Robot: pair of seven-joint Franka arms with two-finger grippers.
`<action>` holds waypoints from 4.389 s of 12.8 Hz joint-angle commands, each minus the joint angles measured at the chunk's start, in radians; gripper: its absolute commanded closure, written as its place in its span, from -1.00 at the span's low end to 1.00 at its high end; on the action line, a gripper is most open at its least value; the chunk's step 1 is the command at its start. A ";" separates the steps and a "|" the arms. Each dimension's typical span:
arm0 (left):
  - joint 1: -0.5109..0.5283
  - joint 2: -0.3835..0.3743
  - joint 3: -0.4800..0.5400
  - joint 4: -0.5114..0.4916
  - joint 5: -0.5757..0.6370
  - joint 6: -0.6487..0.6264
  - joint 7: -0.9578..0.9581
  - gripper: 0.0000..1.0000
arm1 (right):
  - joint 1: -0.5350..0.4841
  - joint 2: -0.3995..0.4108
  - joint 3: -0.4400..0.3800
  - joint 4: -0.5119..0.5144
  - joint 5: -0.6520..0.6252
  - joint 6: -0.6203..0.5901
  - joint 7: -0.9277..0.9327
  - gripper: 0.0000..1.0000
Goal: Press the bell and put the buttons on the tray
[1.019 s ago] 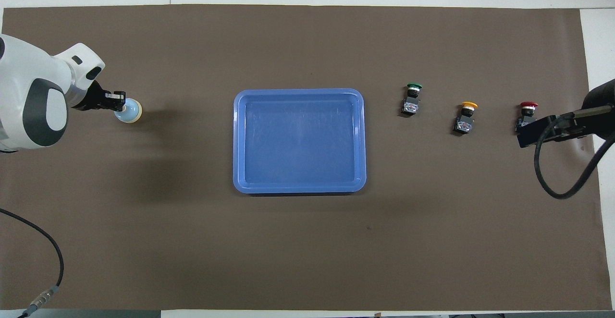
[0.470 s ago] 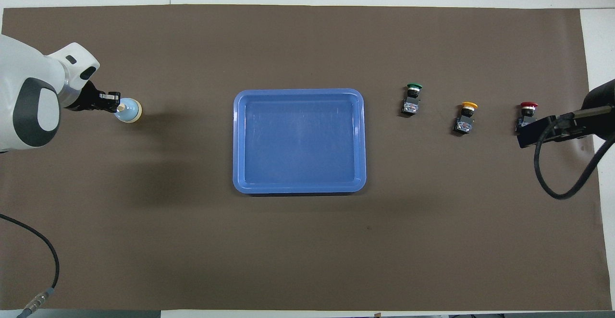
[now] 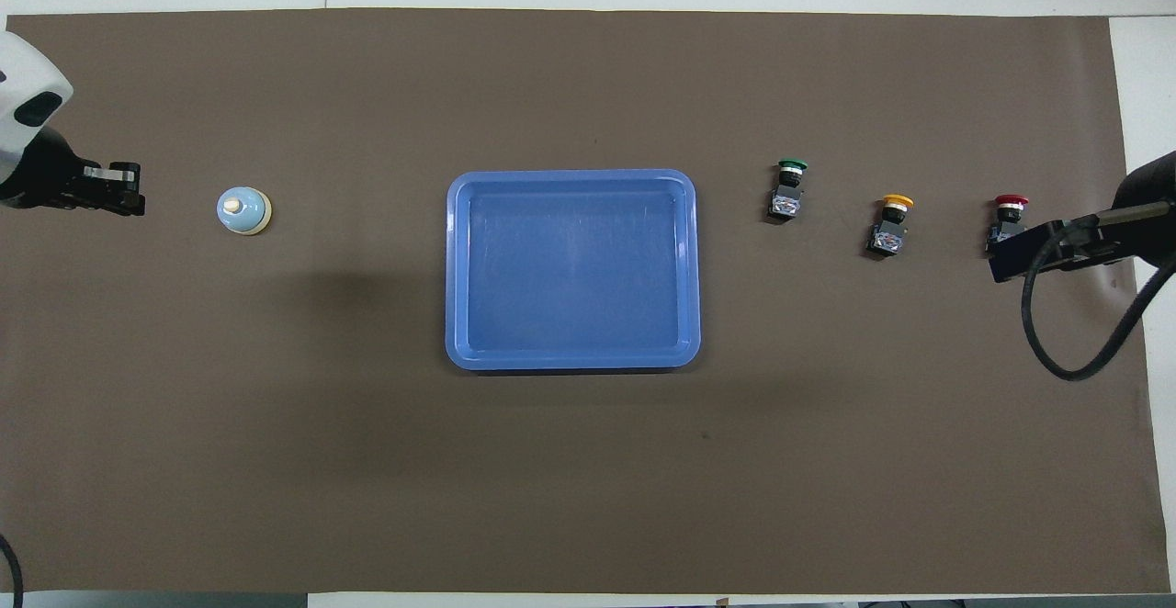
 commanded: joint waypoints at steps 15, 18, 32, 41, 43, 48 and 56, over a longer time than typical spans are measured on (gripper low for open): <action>-0.012 -0.152 -0.001 -0.022 -0.047 -0.189 -0.020 -1.00 | -0.025 -0.019 0.003 -0.022 0.020 -0.002 -0.024 -1.00; -0.012 -0.154 -0.001 -0.025 -0.047 -0.188 -0.011 -1.00 | -0.018 -0.019 0.003 -0.024 0.021 0.021 -0.003 -1.00; -0.002 -0.160 0.000 -0.031 -0.047 -0.182 0.063 -1.00 | 0.145 0.277 0.008 -0.189 0.001 0.591 0.434 -1.00; 0.000 -0.160 0.000 -0.031 -0.047 -0.182 0.061 -1.00 | 0.150 0.536 0.006 -0.117 -0.041 0.882 0.493 -1.00; -0.002 -0.160 0.000 -0.031 -0.047 -0.182 0.062 -1.00 | 0.145 0.536 0.004 -0.143 -0.041 0.898 0.491 -1.00; -0.002 -0.160 0.000 -0.031 -0.047 -0.182 0.061 -1.00 | 0.151 0.524 0.003 -0.208 -0.041 0.923 0.513 -0.93; 0.000 -0.160 0.000 -0.031 -0.047 -0.182 0.061 -1.00 | 0.166 0.524 0.004 -0.143 -0.041 0.843 0.514 1.00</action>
